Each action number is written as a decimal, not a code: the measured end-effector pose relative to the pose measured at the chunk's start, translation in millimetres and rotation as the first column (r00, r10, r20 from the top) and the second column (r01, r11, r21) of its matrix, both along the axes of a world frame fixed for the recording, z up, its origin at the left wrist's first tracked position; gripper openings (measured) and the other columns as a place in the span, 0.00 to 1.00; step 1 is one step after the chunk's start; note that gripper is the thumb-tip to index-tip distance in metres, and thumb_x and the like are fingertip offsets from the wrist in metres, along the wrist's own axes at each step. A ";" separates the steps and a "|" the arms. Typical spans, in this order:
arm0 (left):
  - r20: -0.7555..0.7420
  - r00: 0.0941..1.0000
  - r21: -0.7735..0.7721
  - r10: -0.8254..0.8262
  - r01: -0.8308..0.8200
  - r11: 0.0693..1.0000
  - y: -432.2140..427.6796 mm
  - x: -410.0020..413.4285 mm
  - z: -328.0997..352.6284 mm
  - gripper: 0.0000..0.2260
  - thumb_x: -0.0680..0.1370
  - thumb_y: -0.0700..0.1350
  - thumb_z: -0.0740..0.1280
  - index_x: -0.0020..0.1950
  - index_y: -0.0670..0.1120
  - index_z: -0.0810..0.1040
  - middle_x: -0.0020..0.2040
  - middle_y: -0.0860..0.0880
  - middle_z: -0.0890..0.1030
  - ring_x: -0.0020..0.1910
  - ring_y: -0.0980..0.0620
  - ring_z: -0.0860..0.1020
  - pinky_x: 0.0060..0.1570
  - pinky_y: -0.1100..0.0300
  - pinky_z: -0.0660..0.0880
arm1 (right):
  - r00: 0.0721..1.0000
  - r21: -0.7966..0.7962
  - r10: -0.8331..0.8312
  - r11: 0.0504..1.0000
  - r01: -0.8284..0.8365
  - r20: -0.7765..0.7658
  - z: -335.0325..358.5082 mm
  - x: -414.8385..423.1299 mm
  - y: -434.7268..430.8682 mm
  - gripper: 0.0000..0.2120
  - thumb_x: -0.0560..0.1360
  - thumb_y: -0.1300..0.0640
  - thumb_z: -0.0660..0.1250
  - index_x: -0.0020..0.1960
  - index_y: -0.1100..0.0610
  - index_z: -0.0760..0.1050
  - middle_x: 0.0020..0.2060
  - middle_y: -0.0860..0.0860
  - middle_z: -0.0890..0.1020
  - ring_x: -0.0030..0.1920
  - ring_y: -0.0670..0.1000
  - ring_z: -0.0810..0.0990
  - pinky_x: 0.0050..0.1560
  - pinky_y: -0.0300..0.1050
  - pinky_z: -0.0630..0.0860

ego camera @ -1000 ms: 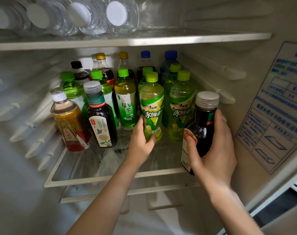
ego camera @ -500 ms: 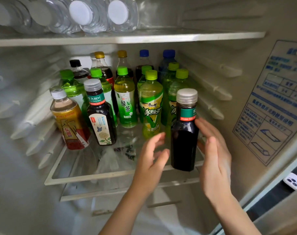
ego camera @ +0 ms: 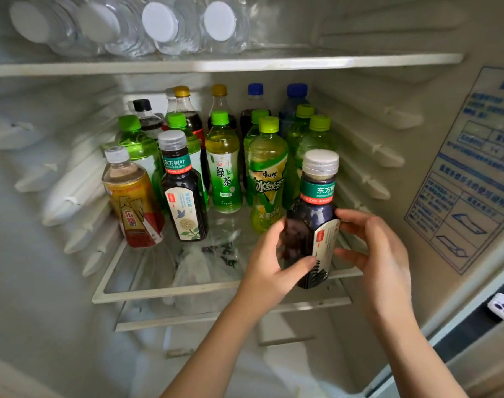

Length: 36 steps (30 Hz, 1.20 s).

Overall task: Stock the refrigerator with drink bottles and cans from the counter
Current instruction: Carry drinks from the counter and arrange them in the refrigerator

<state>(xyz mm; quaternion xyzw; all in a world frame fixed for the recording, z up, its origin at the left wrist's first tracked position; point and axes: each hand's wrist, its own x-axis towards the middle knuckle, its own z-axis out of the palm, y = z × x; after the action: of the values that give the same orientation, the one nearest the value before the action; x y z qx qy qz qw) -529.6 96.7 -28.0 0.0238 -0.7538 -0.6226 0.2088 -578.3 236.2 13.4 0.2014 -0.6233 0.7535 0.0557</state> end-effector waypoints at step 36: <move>0.006 0.840 -0.206 0.542 -0.529 0.823 -141.5 22.8 -2.3 0.30 0.73 0.39 0.71 0.72 0.44 0.61 0.63 0.46 0.75 0.61 0.50 0.75 0.61 0.51 0.74 | 0.958 0.683 -0.077 0.686 0.251 -0.276 -39.4 15.8 -178.4 0.38 0.76 0.55 0.66 0.77 0.61 0.46 0.72 0.57 0.65 0.68 0.59 0.68 0.62 0.52 0.70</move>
<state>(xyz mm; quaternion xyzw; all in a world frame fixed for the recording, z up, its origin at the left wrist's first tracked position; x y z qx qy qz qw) -506.9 -44.8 -30.4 0.2336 -0.7807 -0.4604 0.3522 -562.5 57.9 -26.0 0.2342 -0.8705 0.4182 0.1113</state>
